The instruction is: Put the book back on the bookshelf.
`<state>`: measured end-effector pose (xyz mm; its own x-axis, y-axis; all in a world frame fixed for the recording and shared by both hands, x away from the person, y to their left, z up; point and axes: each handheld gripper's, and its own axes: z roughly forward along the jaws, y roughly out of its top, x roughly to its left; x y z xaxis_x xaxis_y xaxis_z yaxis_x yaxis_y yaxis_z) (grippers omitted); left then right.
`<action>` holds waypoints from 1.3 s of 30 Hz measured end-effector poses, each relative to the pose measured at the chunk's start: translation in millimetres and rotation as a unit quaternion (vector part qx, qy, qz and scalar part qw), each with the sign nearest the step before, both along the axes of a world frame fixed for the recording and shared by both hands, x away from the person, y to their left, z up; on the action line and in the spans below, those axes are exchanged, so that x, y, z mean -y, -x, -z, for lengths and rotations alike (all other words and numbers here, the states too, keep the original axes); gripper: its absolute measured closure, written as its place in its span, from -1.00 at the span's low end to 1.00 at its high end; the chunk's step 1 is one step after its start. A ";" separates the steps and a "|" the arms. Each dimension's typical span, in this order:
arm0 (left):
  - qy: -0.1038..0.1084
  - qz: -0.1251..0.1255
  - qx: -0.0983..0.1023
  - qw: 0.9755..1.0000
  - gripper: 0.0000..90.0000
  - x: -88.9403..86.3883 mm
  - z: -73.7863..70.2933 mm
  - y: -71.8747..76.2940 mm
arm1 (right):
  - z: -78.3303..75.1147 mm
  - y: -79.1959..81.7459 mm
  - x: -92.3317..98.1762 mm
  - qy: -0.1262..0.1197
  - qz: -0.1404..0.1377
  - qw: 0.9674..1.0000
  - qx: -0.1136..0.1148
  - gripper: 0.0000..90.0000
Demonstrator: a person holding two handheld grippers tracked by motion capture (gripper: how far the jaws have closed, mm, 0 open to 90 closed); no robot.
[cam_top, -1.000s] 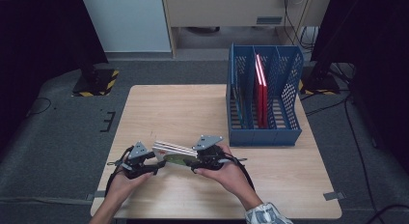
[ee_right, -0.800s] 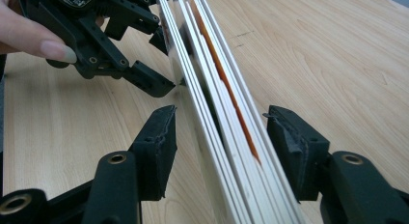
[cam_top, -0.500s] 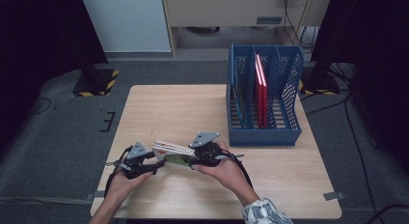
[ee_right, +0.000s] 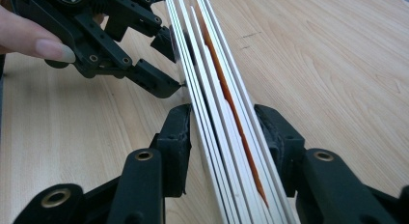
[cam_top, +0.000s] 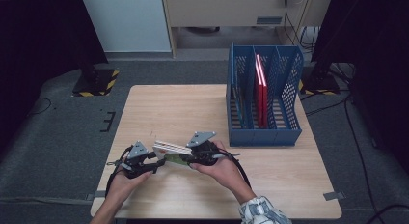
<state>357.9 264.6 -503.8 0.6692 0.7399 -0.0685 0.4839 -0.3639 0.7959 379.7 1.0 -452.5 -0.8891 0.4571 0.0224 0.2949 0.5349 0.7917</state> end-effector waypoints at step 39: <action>-0.007 -0.018 -0.004 1.000 -0.11 -7.5 0.4 -2.1 | 2.3 1.5 -0.4 -0.003 -0.008 1.000 0.006 0.68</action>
<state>360.0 272.1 -504.2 0.6412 0.7647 -0.0631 0.5033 -0.3570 0.7869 378.2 1.4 -454.8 -0.8968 0.4423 0.0136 0.2760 0.5350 0.7985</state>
